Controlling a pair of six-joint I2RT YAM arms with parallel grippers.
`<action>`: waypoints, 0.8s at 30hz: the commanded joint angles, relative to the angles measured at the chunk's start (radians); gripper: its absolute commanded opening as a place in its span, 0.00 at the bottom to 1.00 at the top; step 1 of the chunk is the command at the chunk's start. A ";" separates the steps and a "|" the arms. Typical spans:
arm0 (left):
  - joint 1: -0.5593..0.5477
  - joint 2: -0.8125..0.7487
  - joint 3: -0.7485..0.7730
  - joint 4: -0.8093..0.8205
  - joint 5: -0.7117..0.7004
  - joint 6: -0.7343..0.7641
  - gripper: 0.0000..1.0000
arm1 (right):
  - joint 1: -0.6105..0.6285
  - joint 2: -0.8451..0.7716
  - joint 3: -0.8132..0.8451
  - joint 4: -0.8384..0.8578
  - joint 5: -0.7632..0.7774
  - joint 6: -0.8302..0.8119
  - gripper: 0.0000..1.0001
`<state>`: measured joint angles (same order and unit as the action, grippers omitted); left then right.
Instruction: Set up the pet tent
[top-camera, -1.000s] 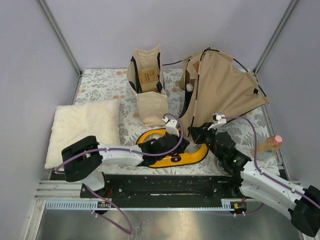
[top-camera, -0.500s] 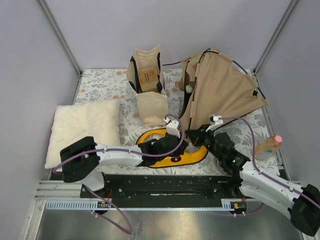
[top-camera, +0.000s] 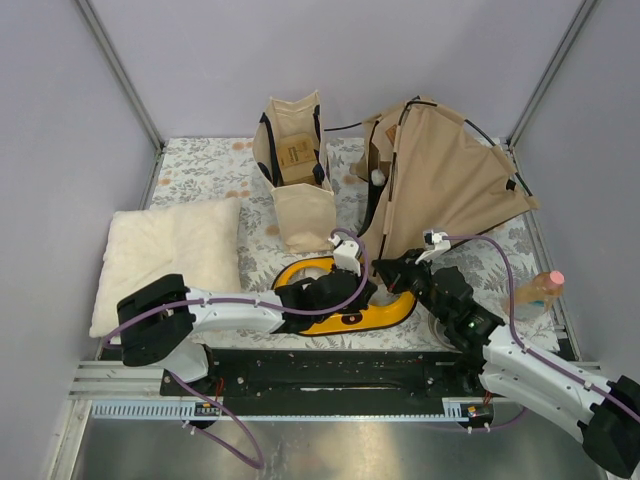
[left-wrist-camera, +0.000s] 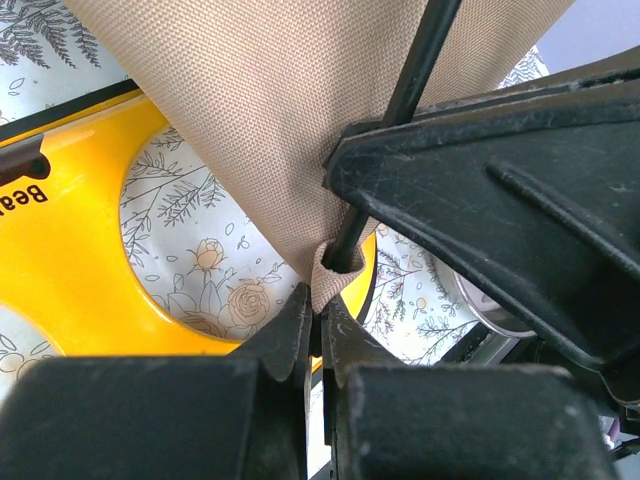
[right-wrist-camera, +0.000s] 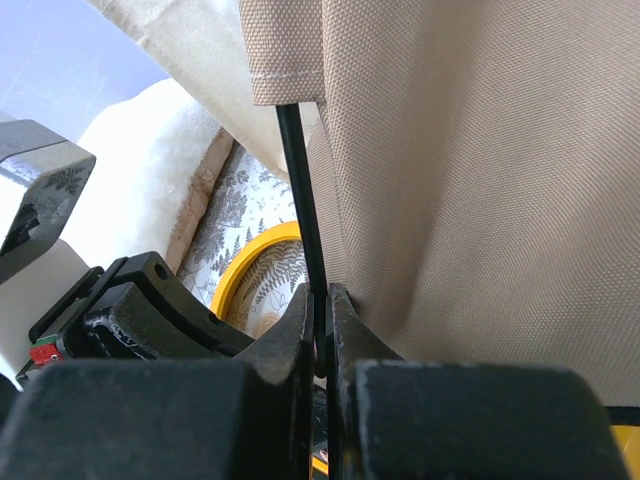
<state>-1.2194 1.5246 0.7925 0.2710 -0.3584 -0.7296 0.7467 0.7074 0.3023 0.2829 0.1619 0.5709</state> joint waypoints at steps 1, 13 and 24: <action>-0.055 -0.035 0.011 -0.118 0.079 0.027 0.00 | -0.041 0.015 0.017 0.048 0.045 -0.035 0.00; -0.055 -0.020 0.033 -0.127 0.082 0.030 0.18 | -0.041 -0.016 0.006 0.030 0.031 -0.036 0.00; -0.055 -0.076 -0.021 -0.130 0.055 0.012 0.33 | -0.043 -0.034 -0.020 0.024 0.044 -0.026 0.00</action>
<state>-1.2751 1.4998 0.7883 0.1368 -0.2966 -0.7097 0.7124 0.7036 0.2913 0.2852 0.1654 0.5285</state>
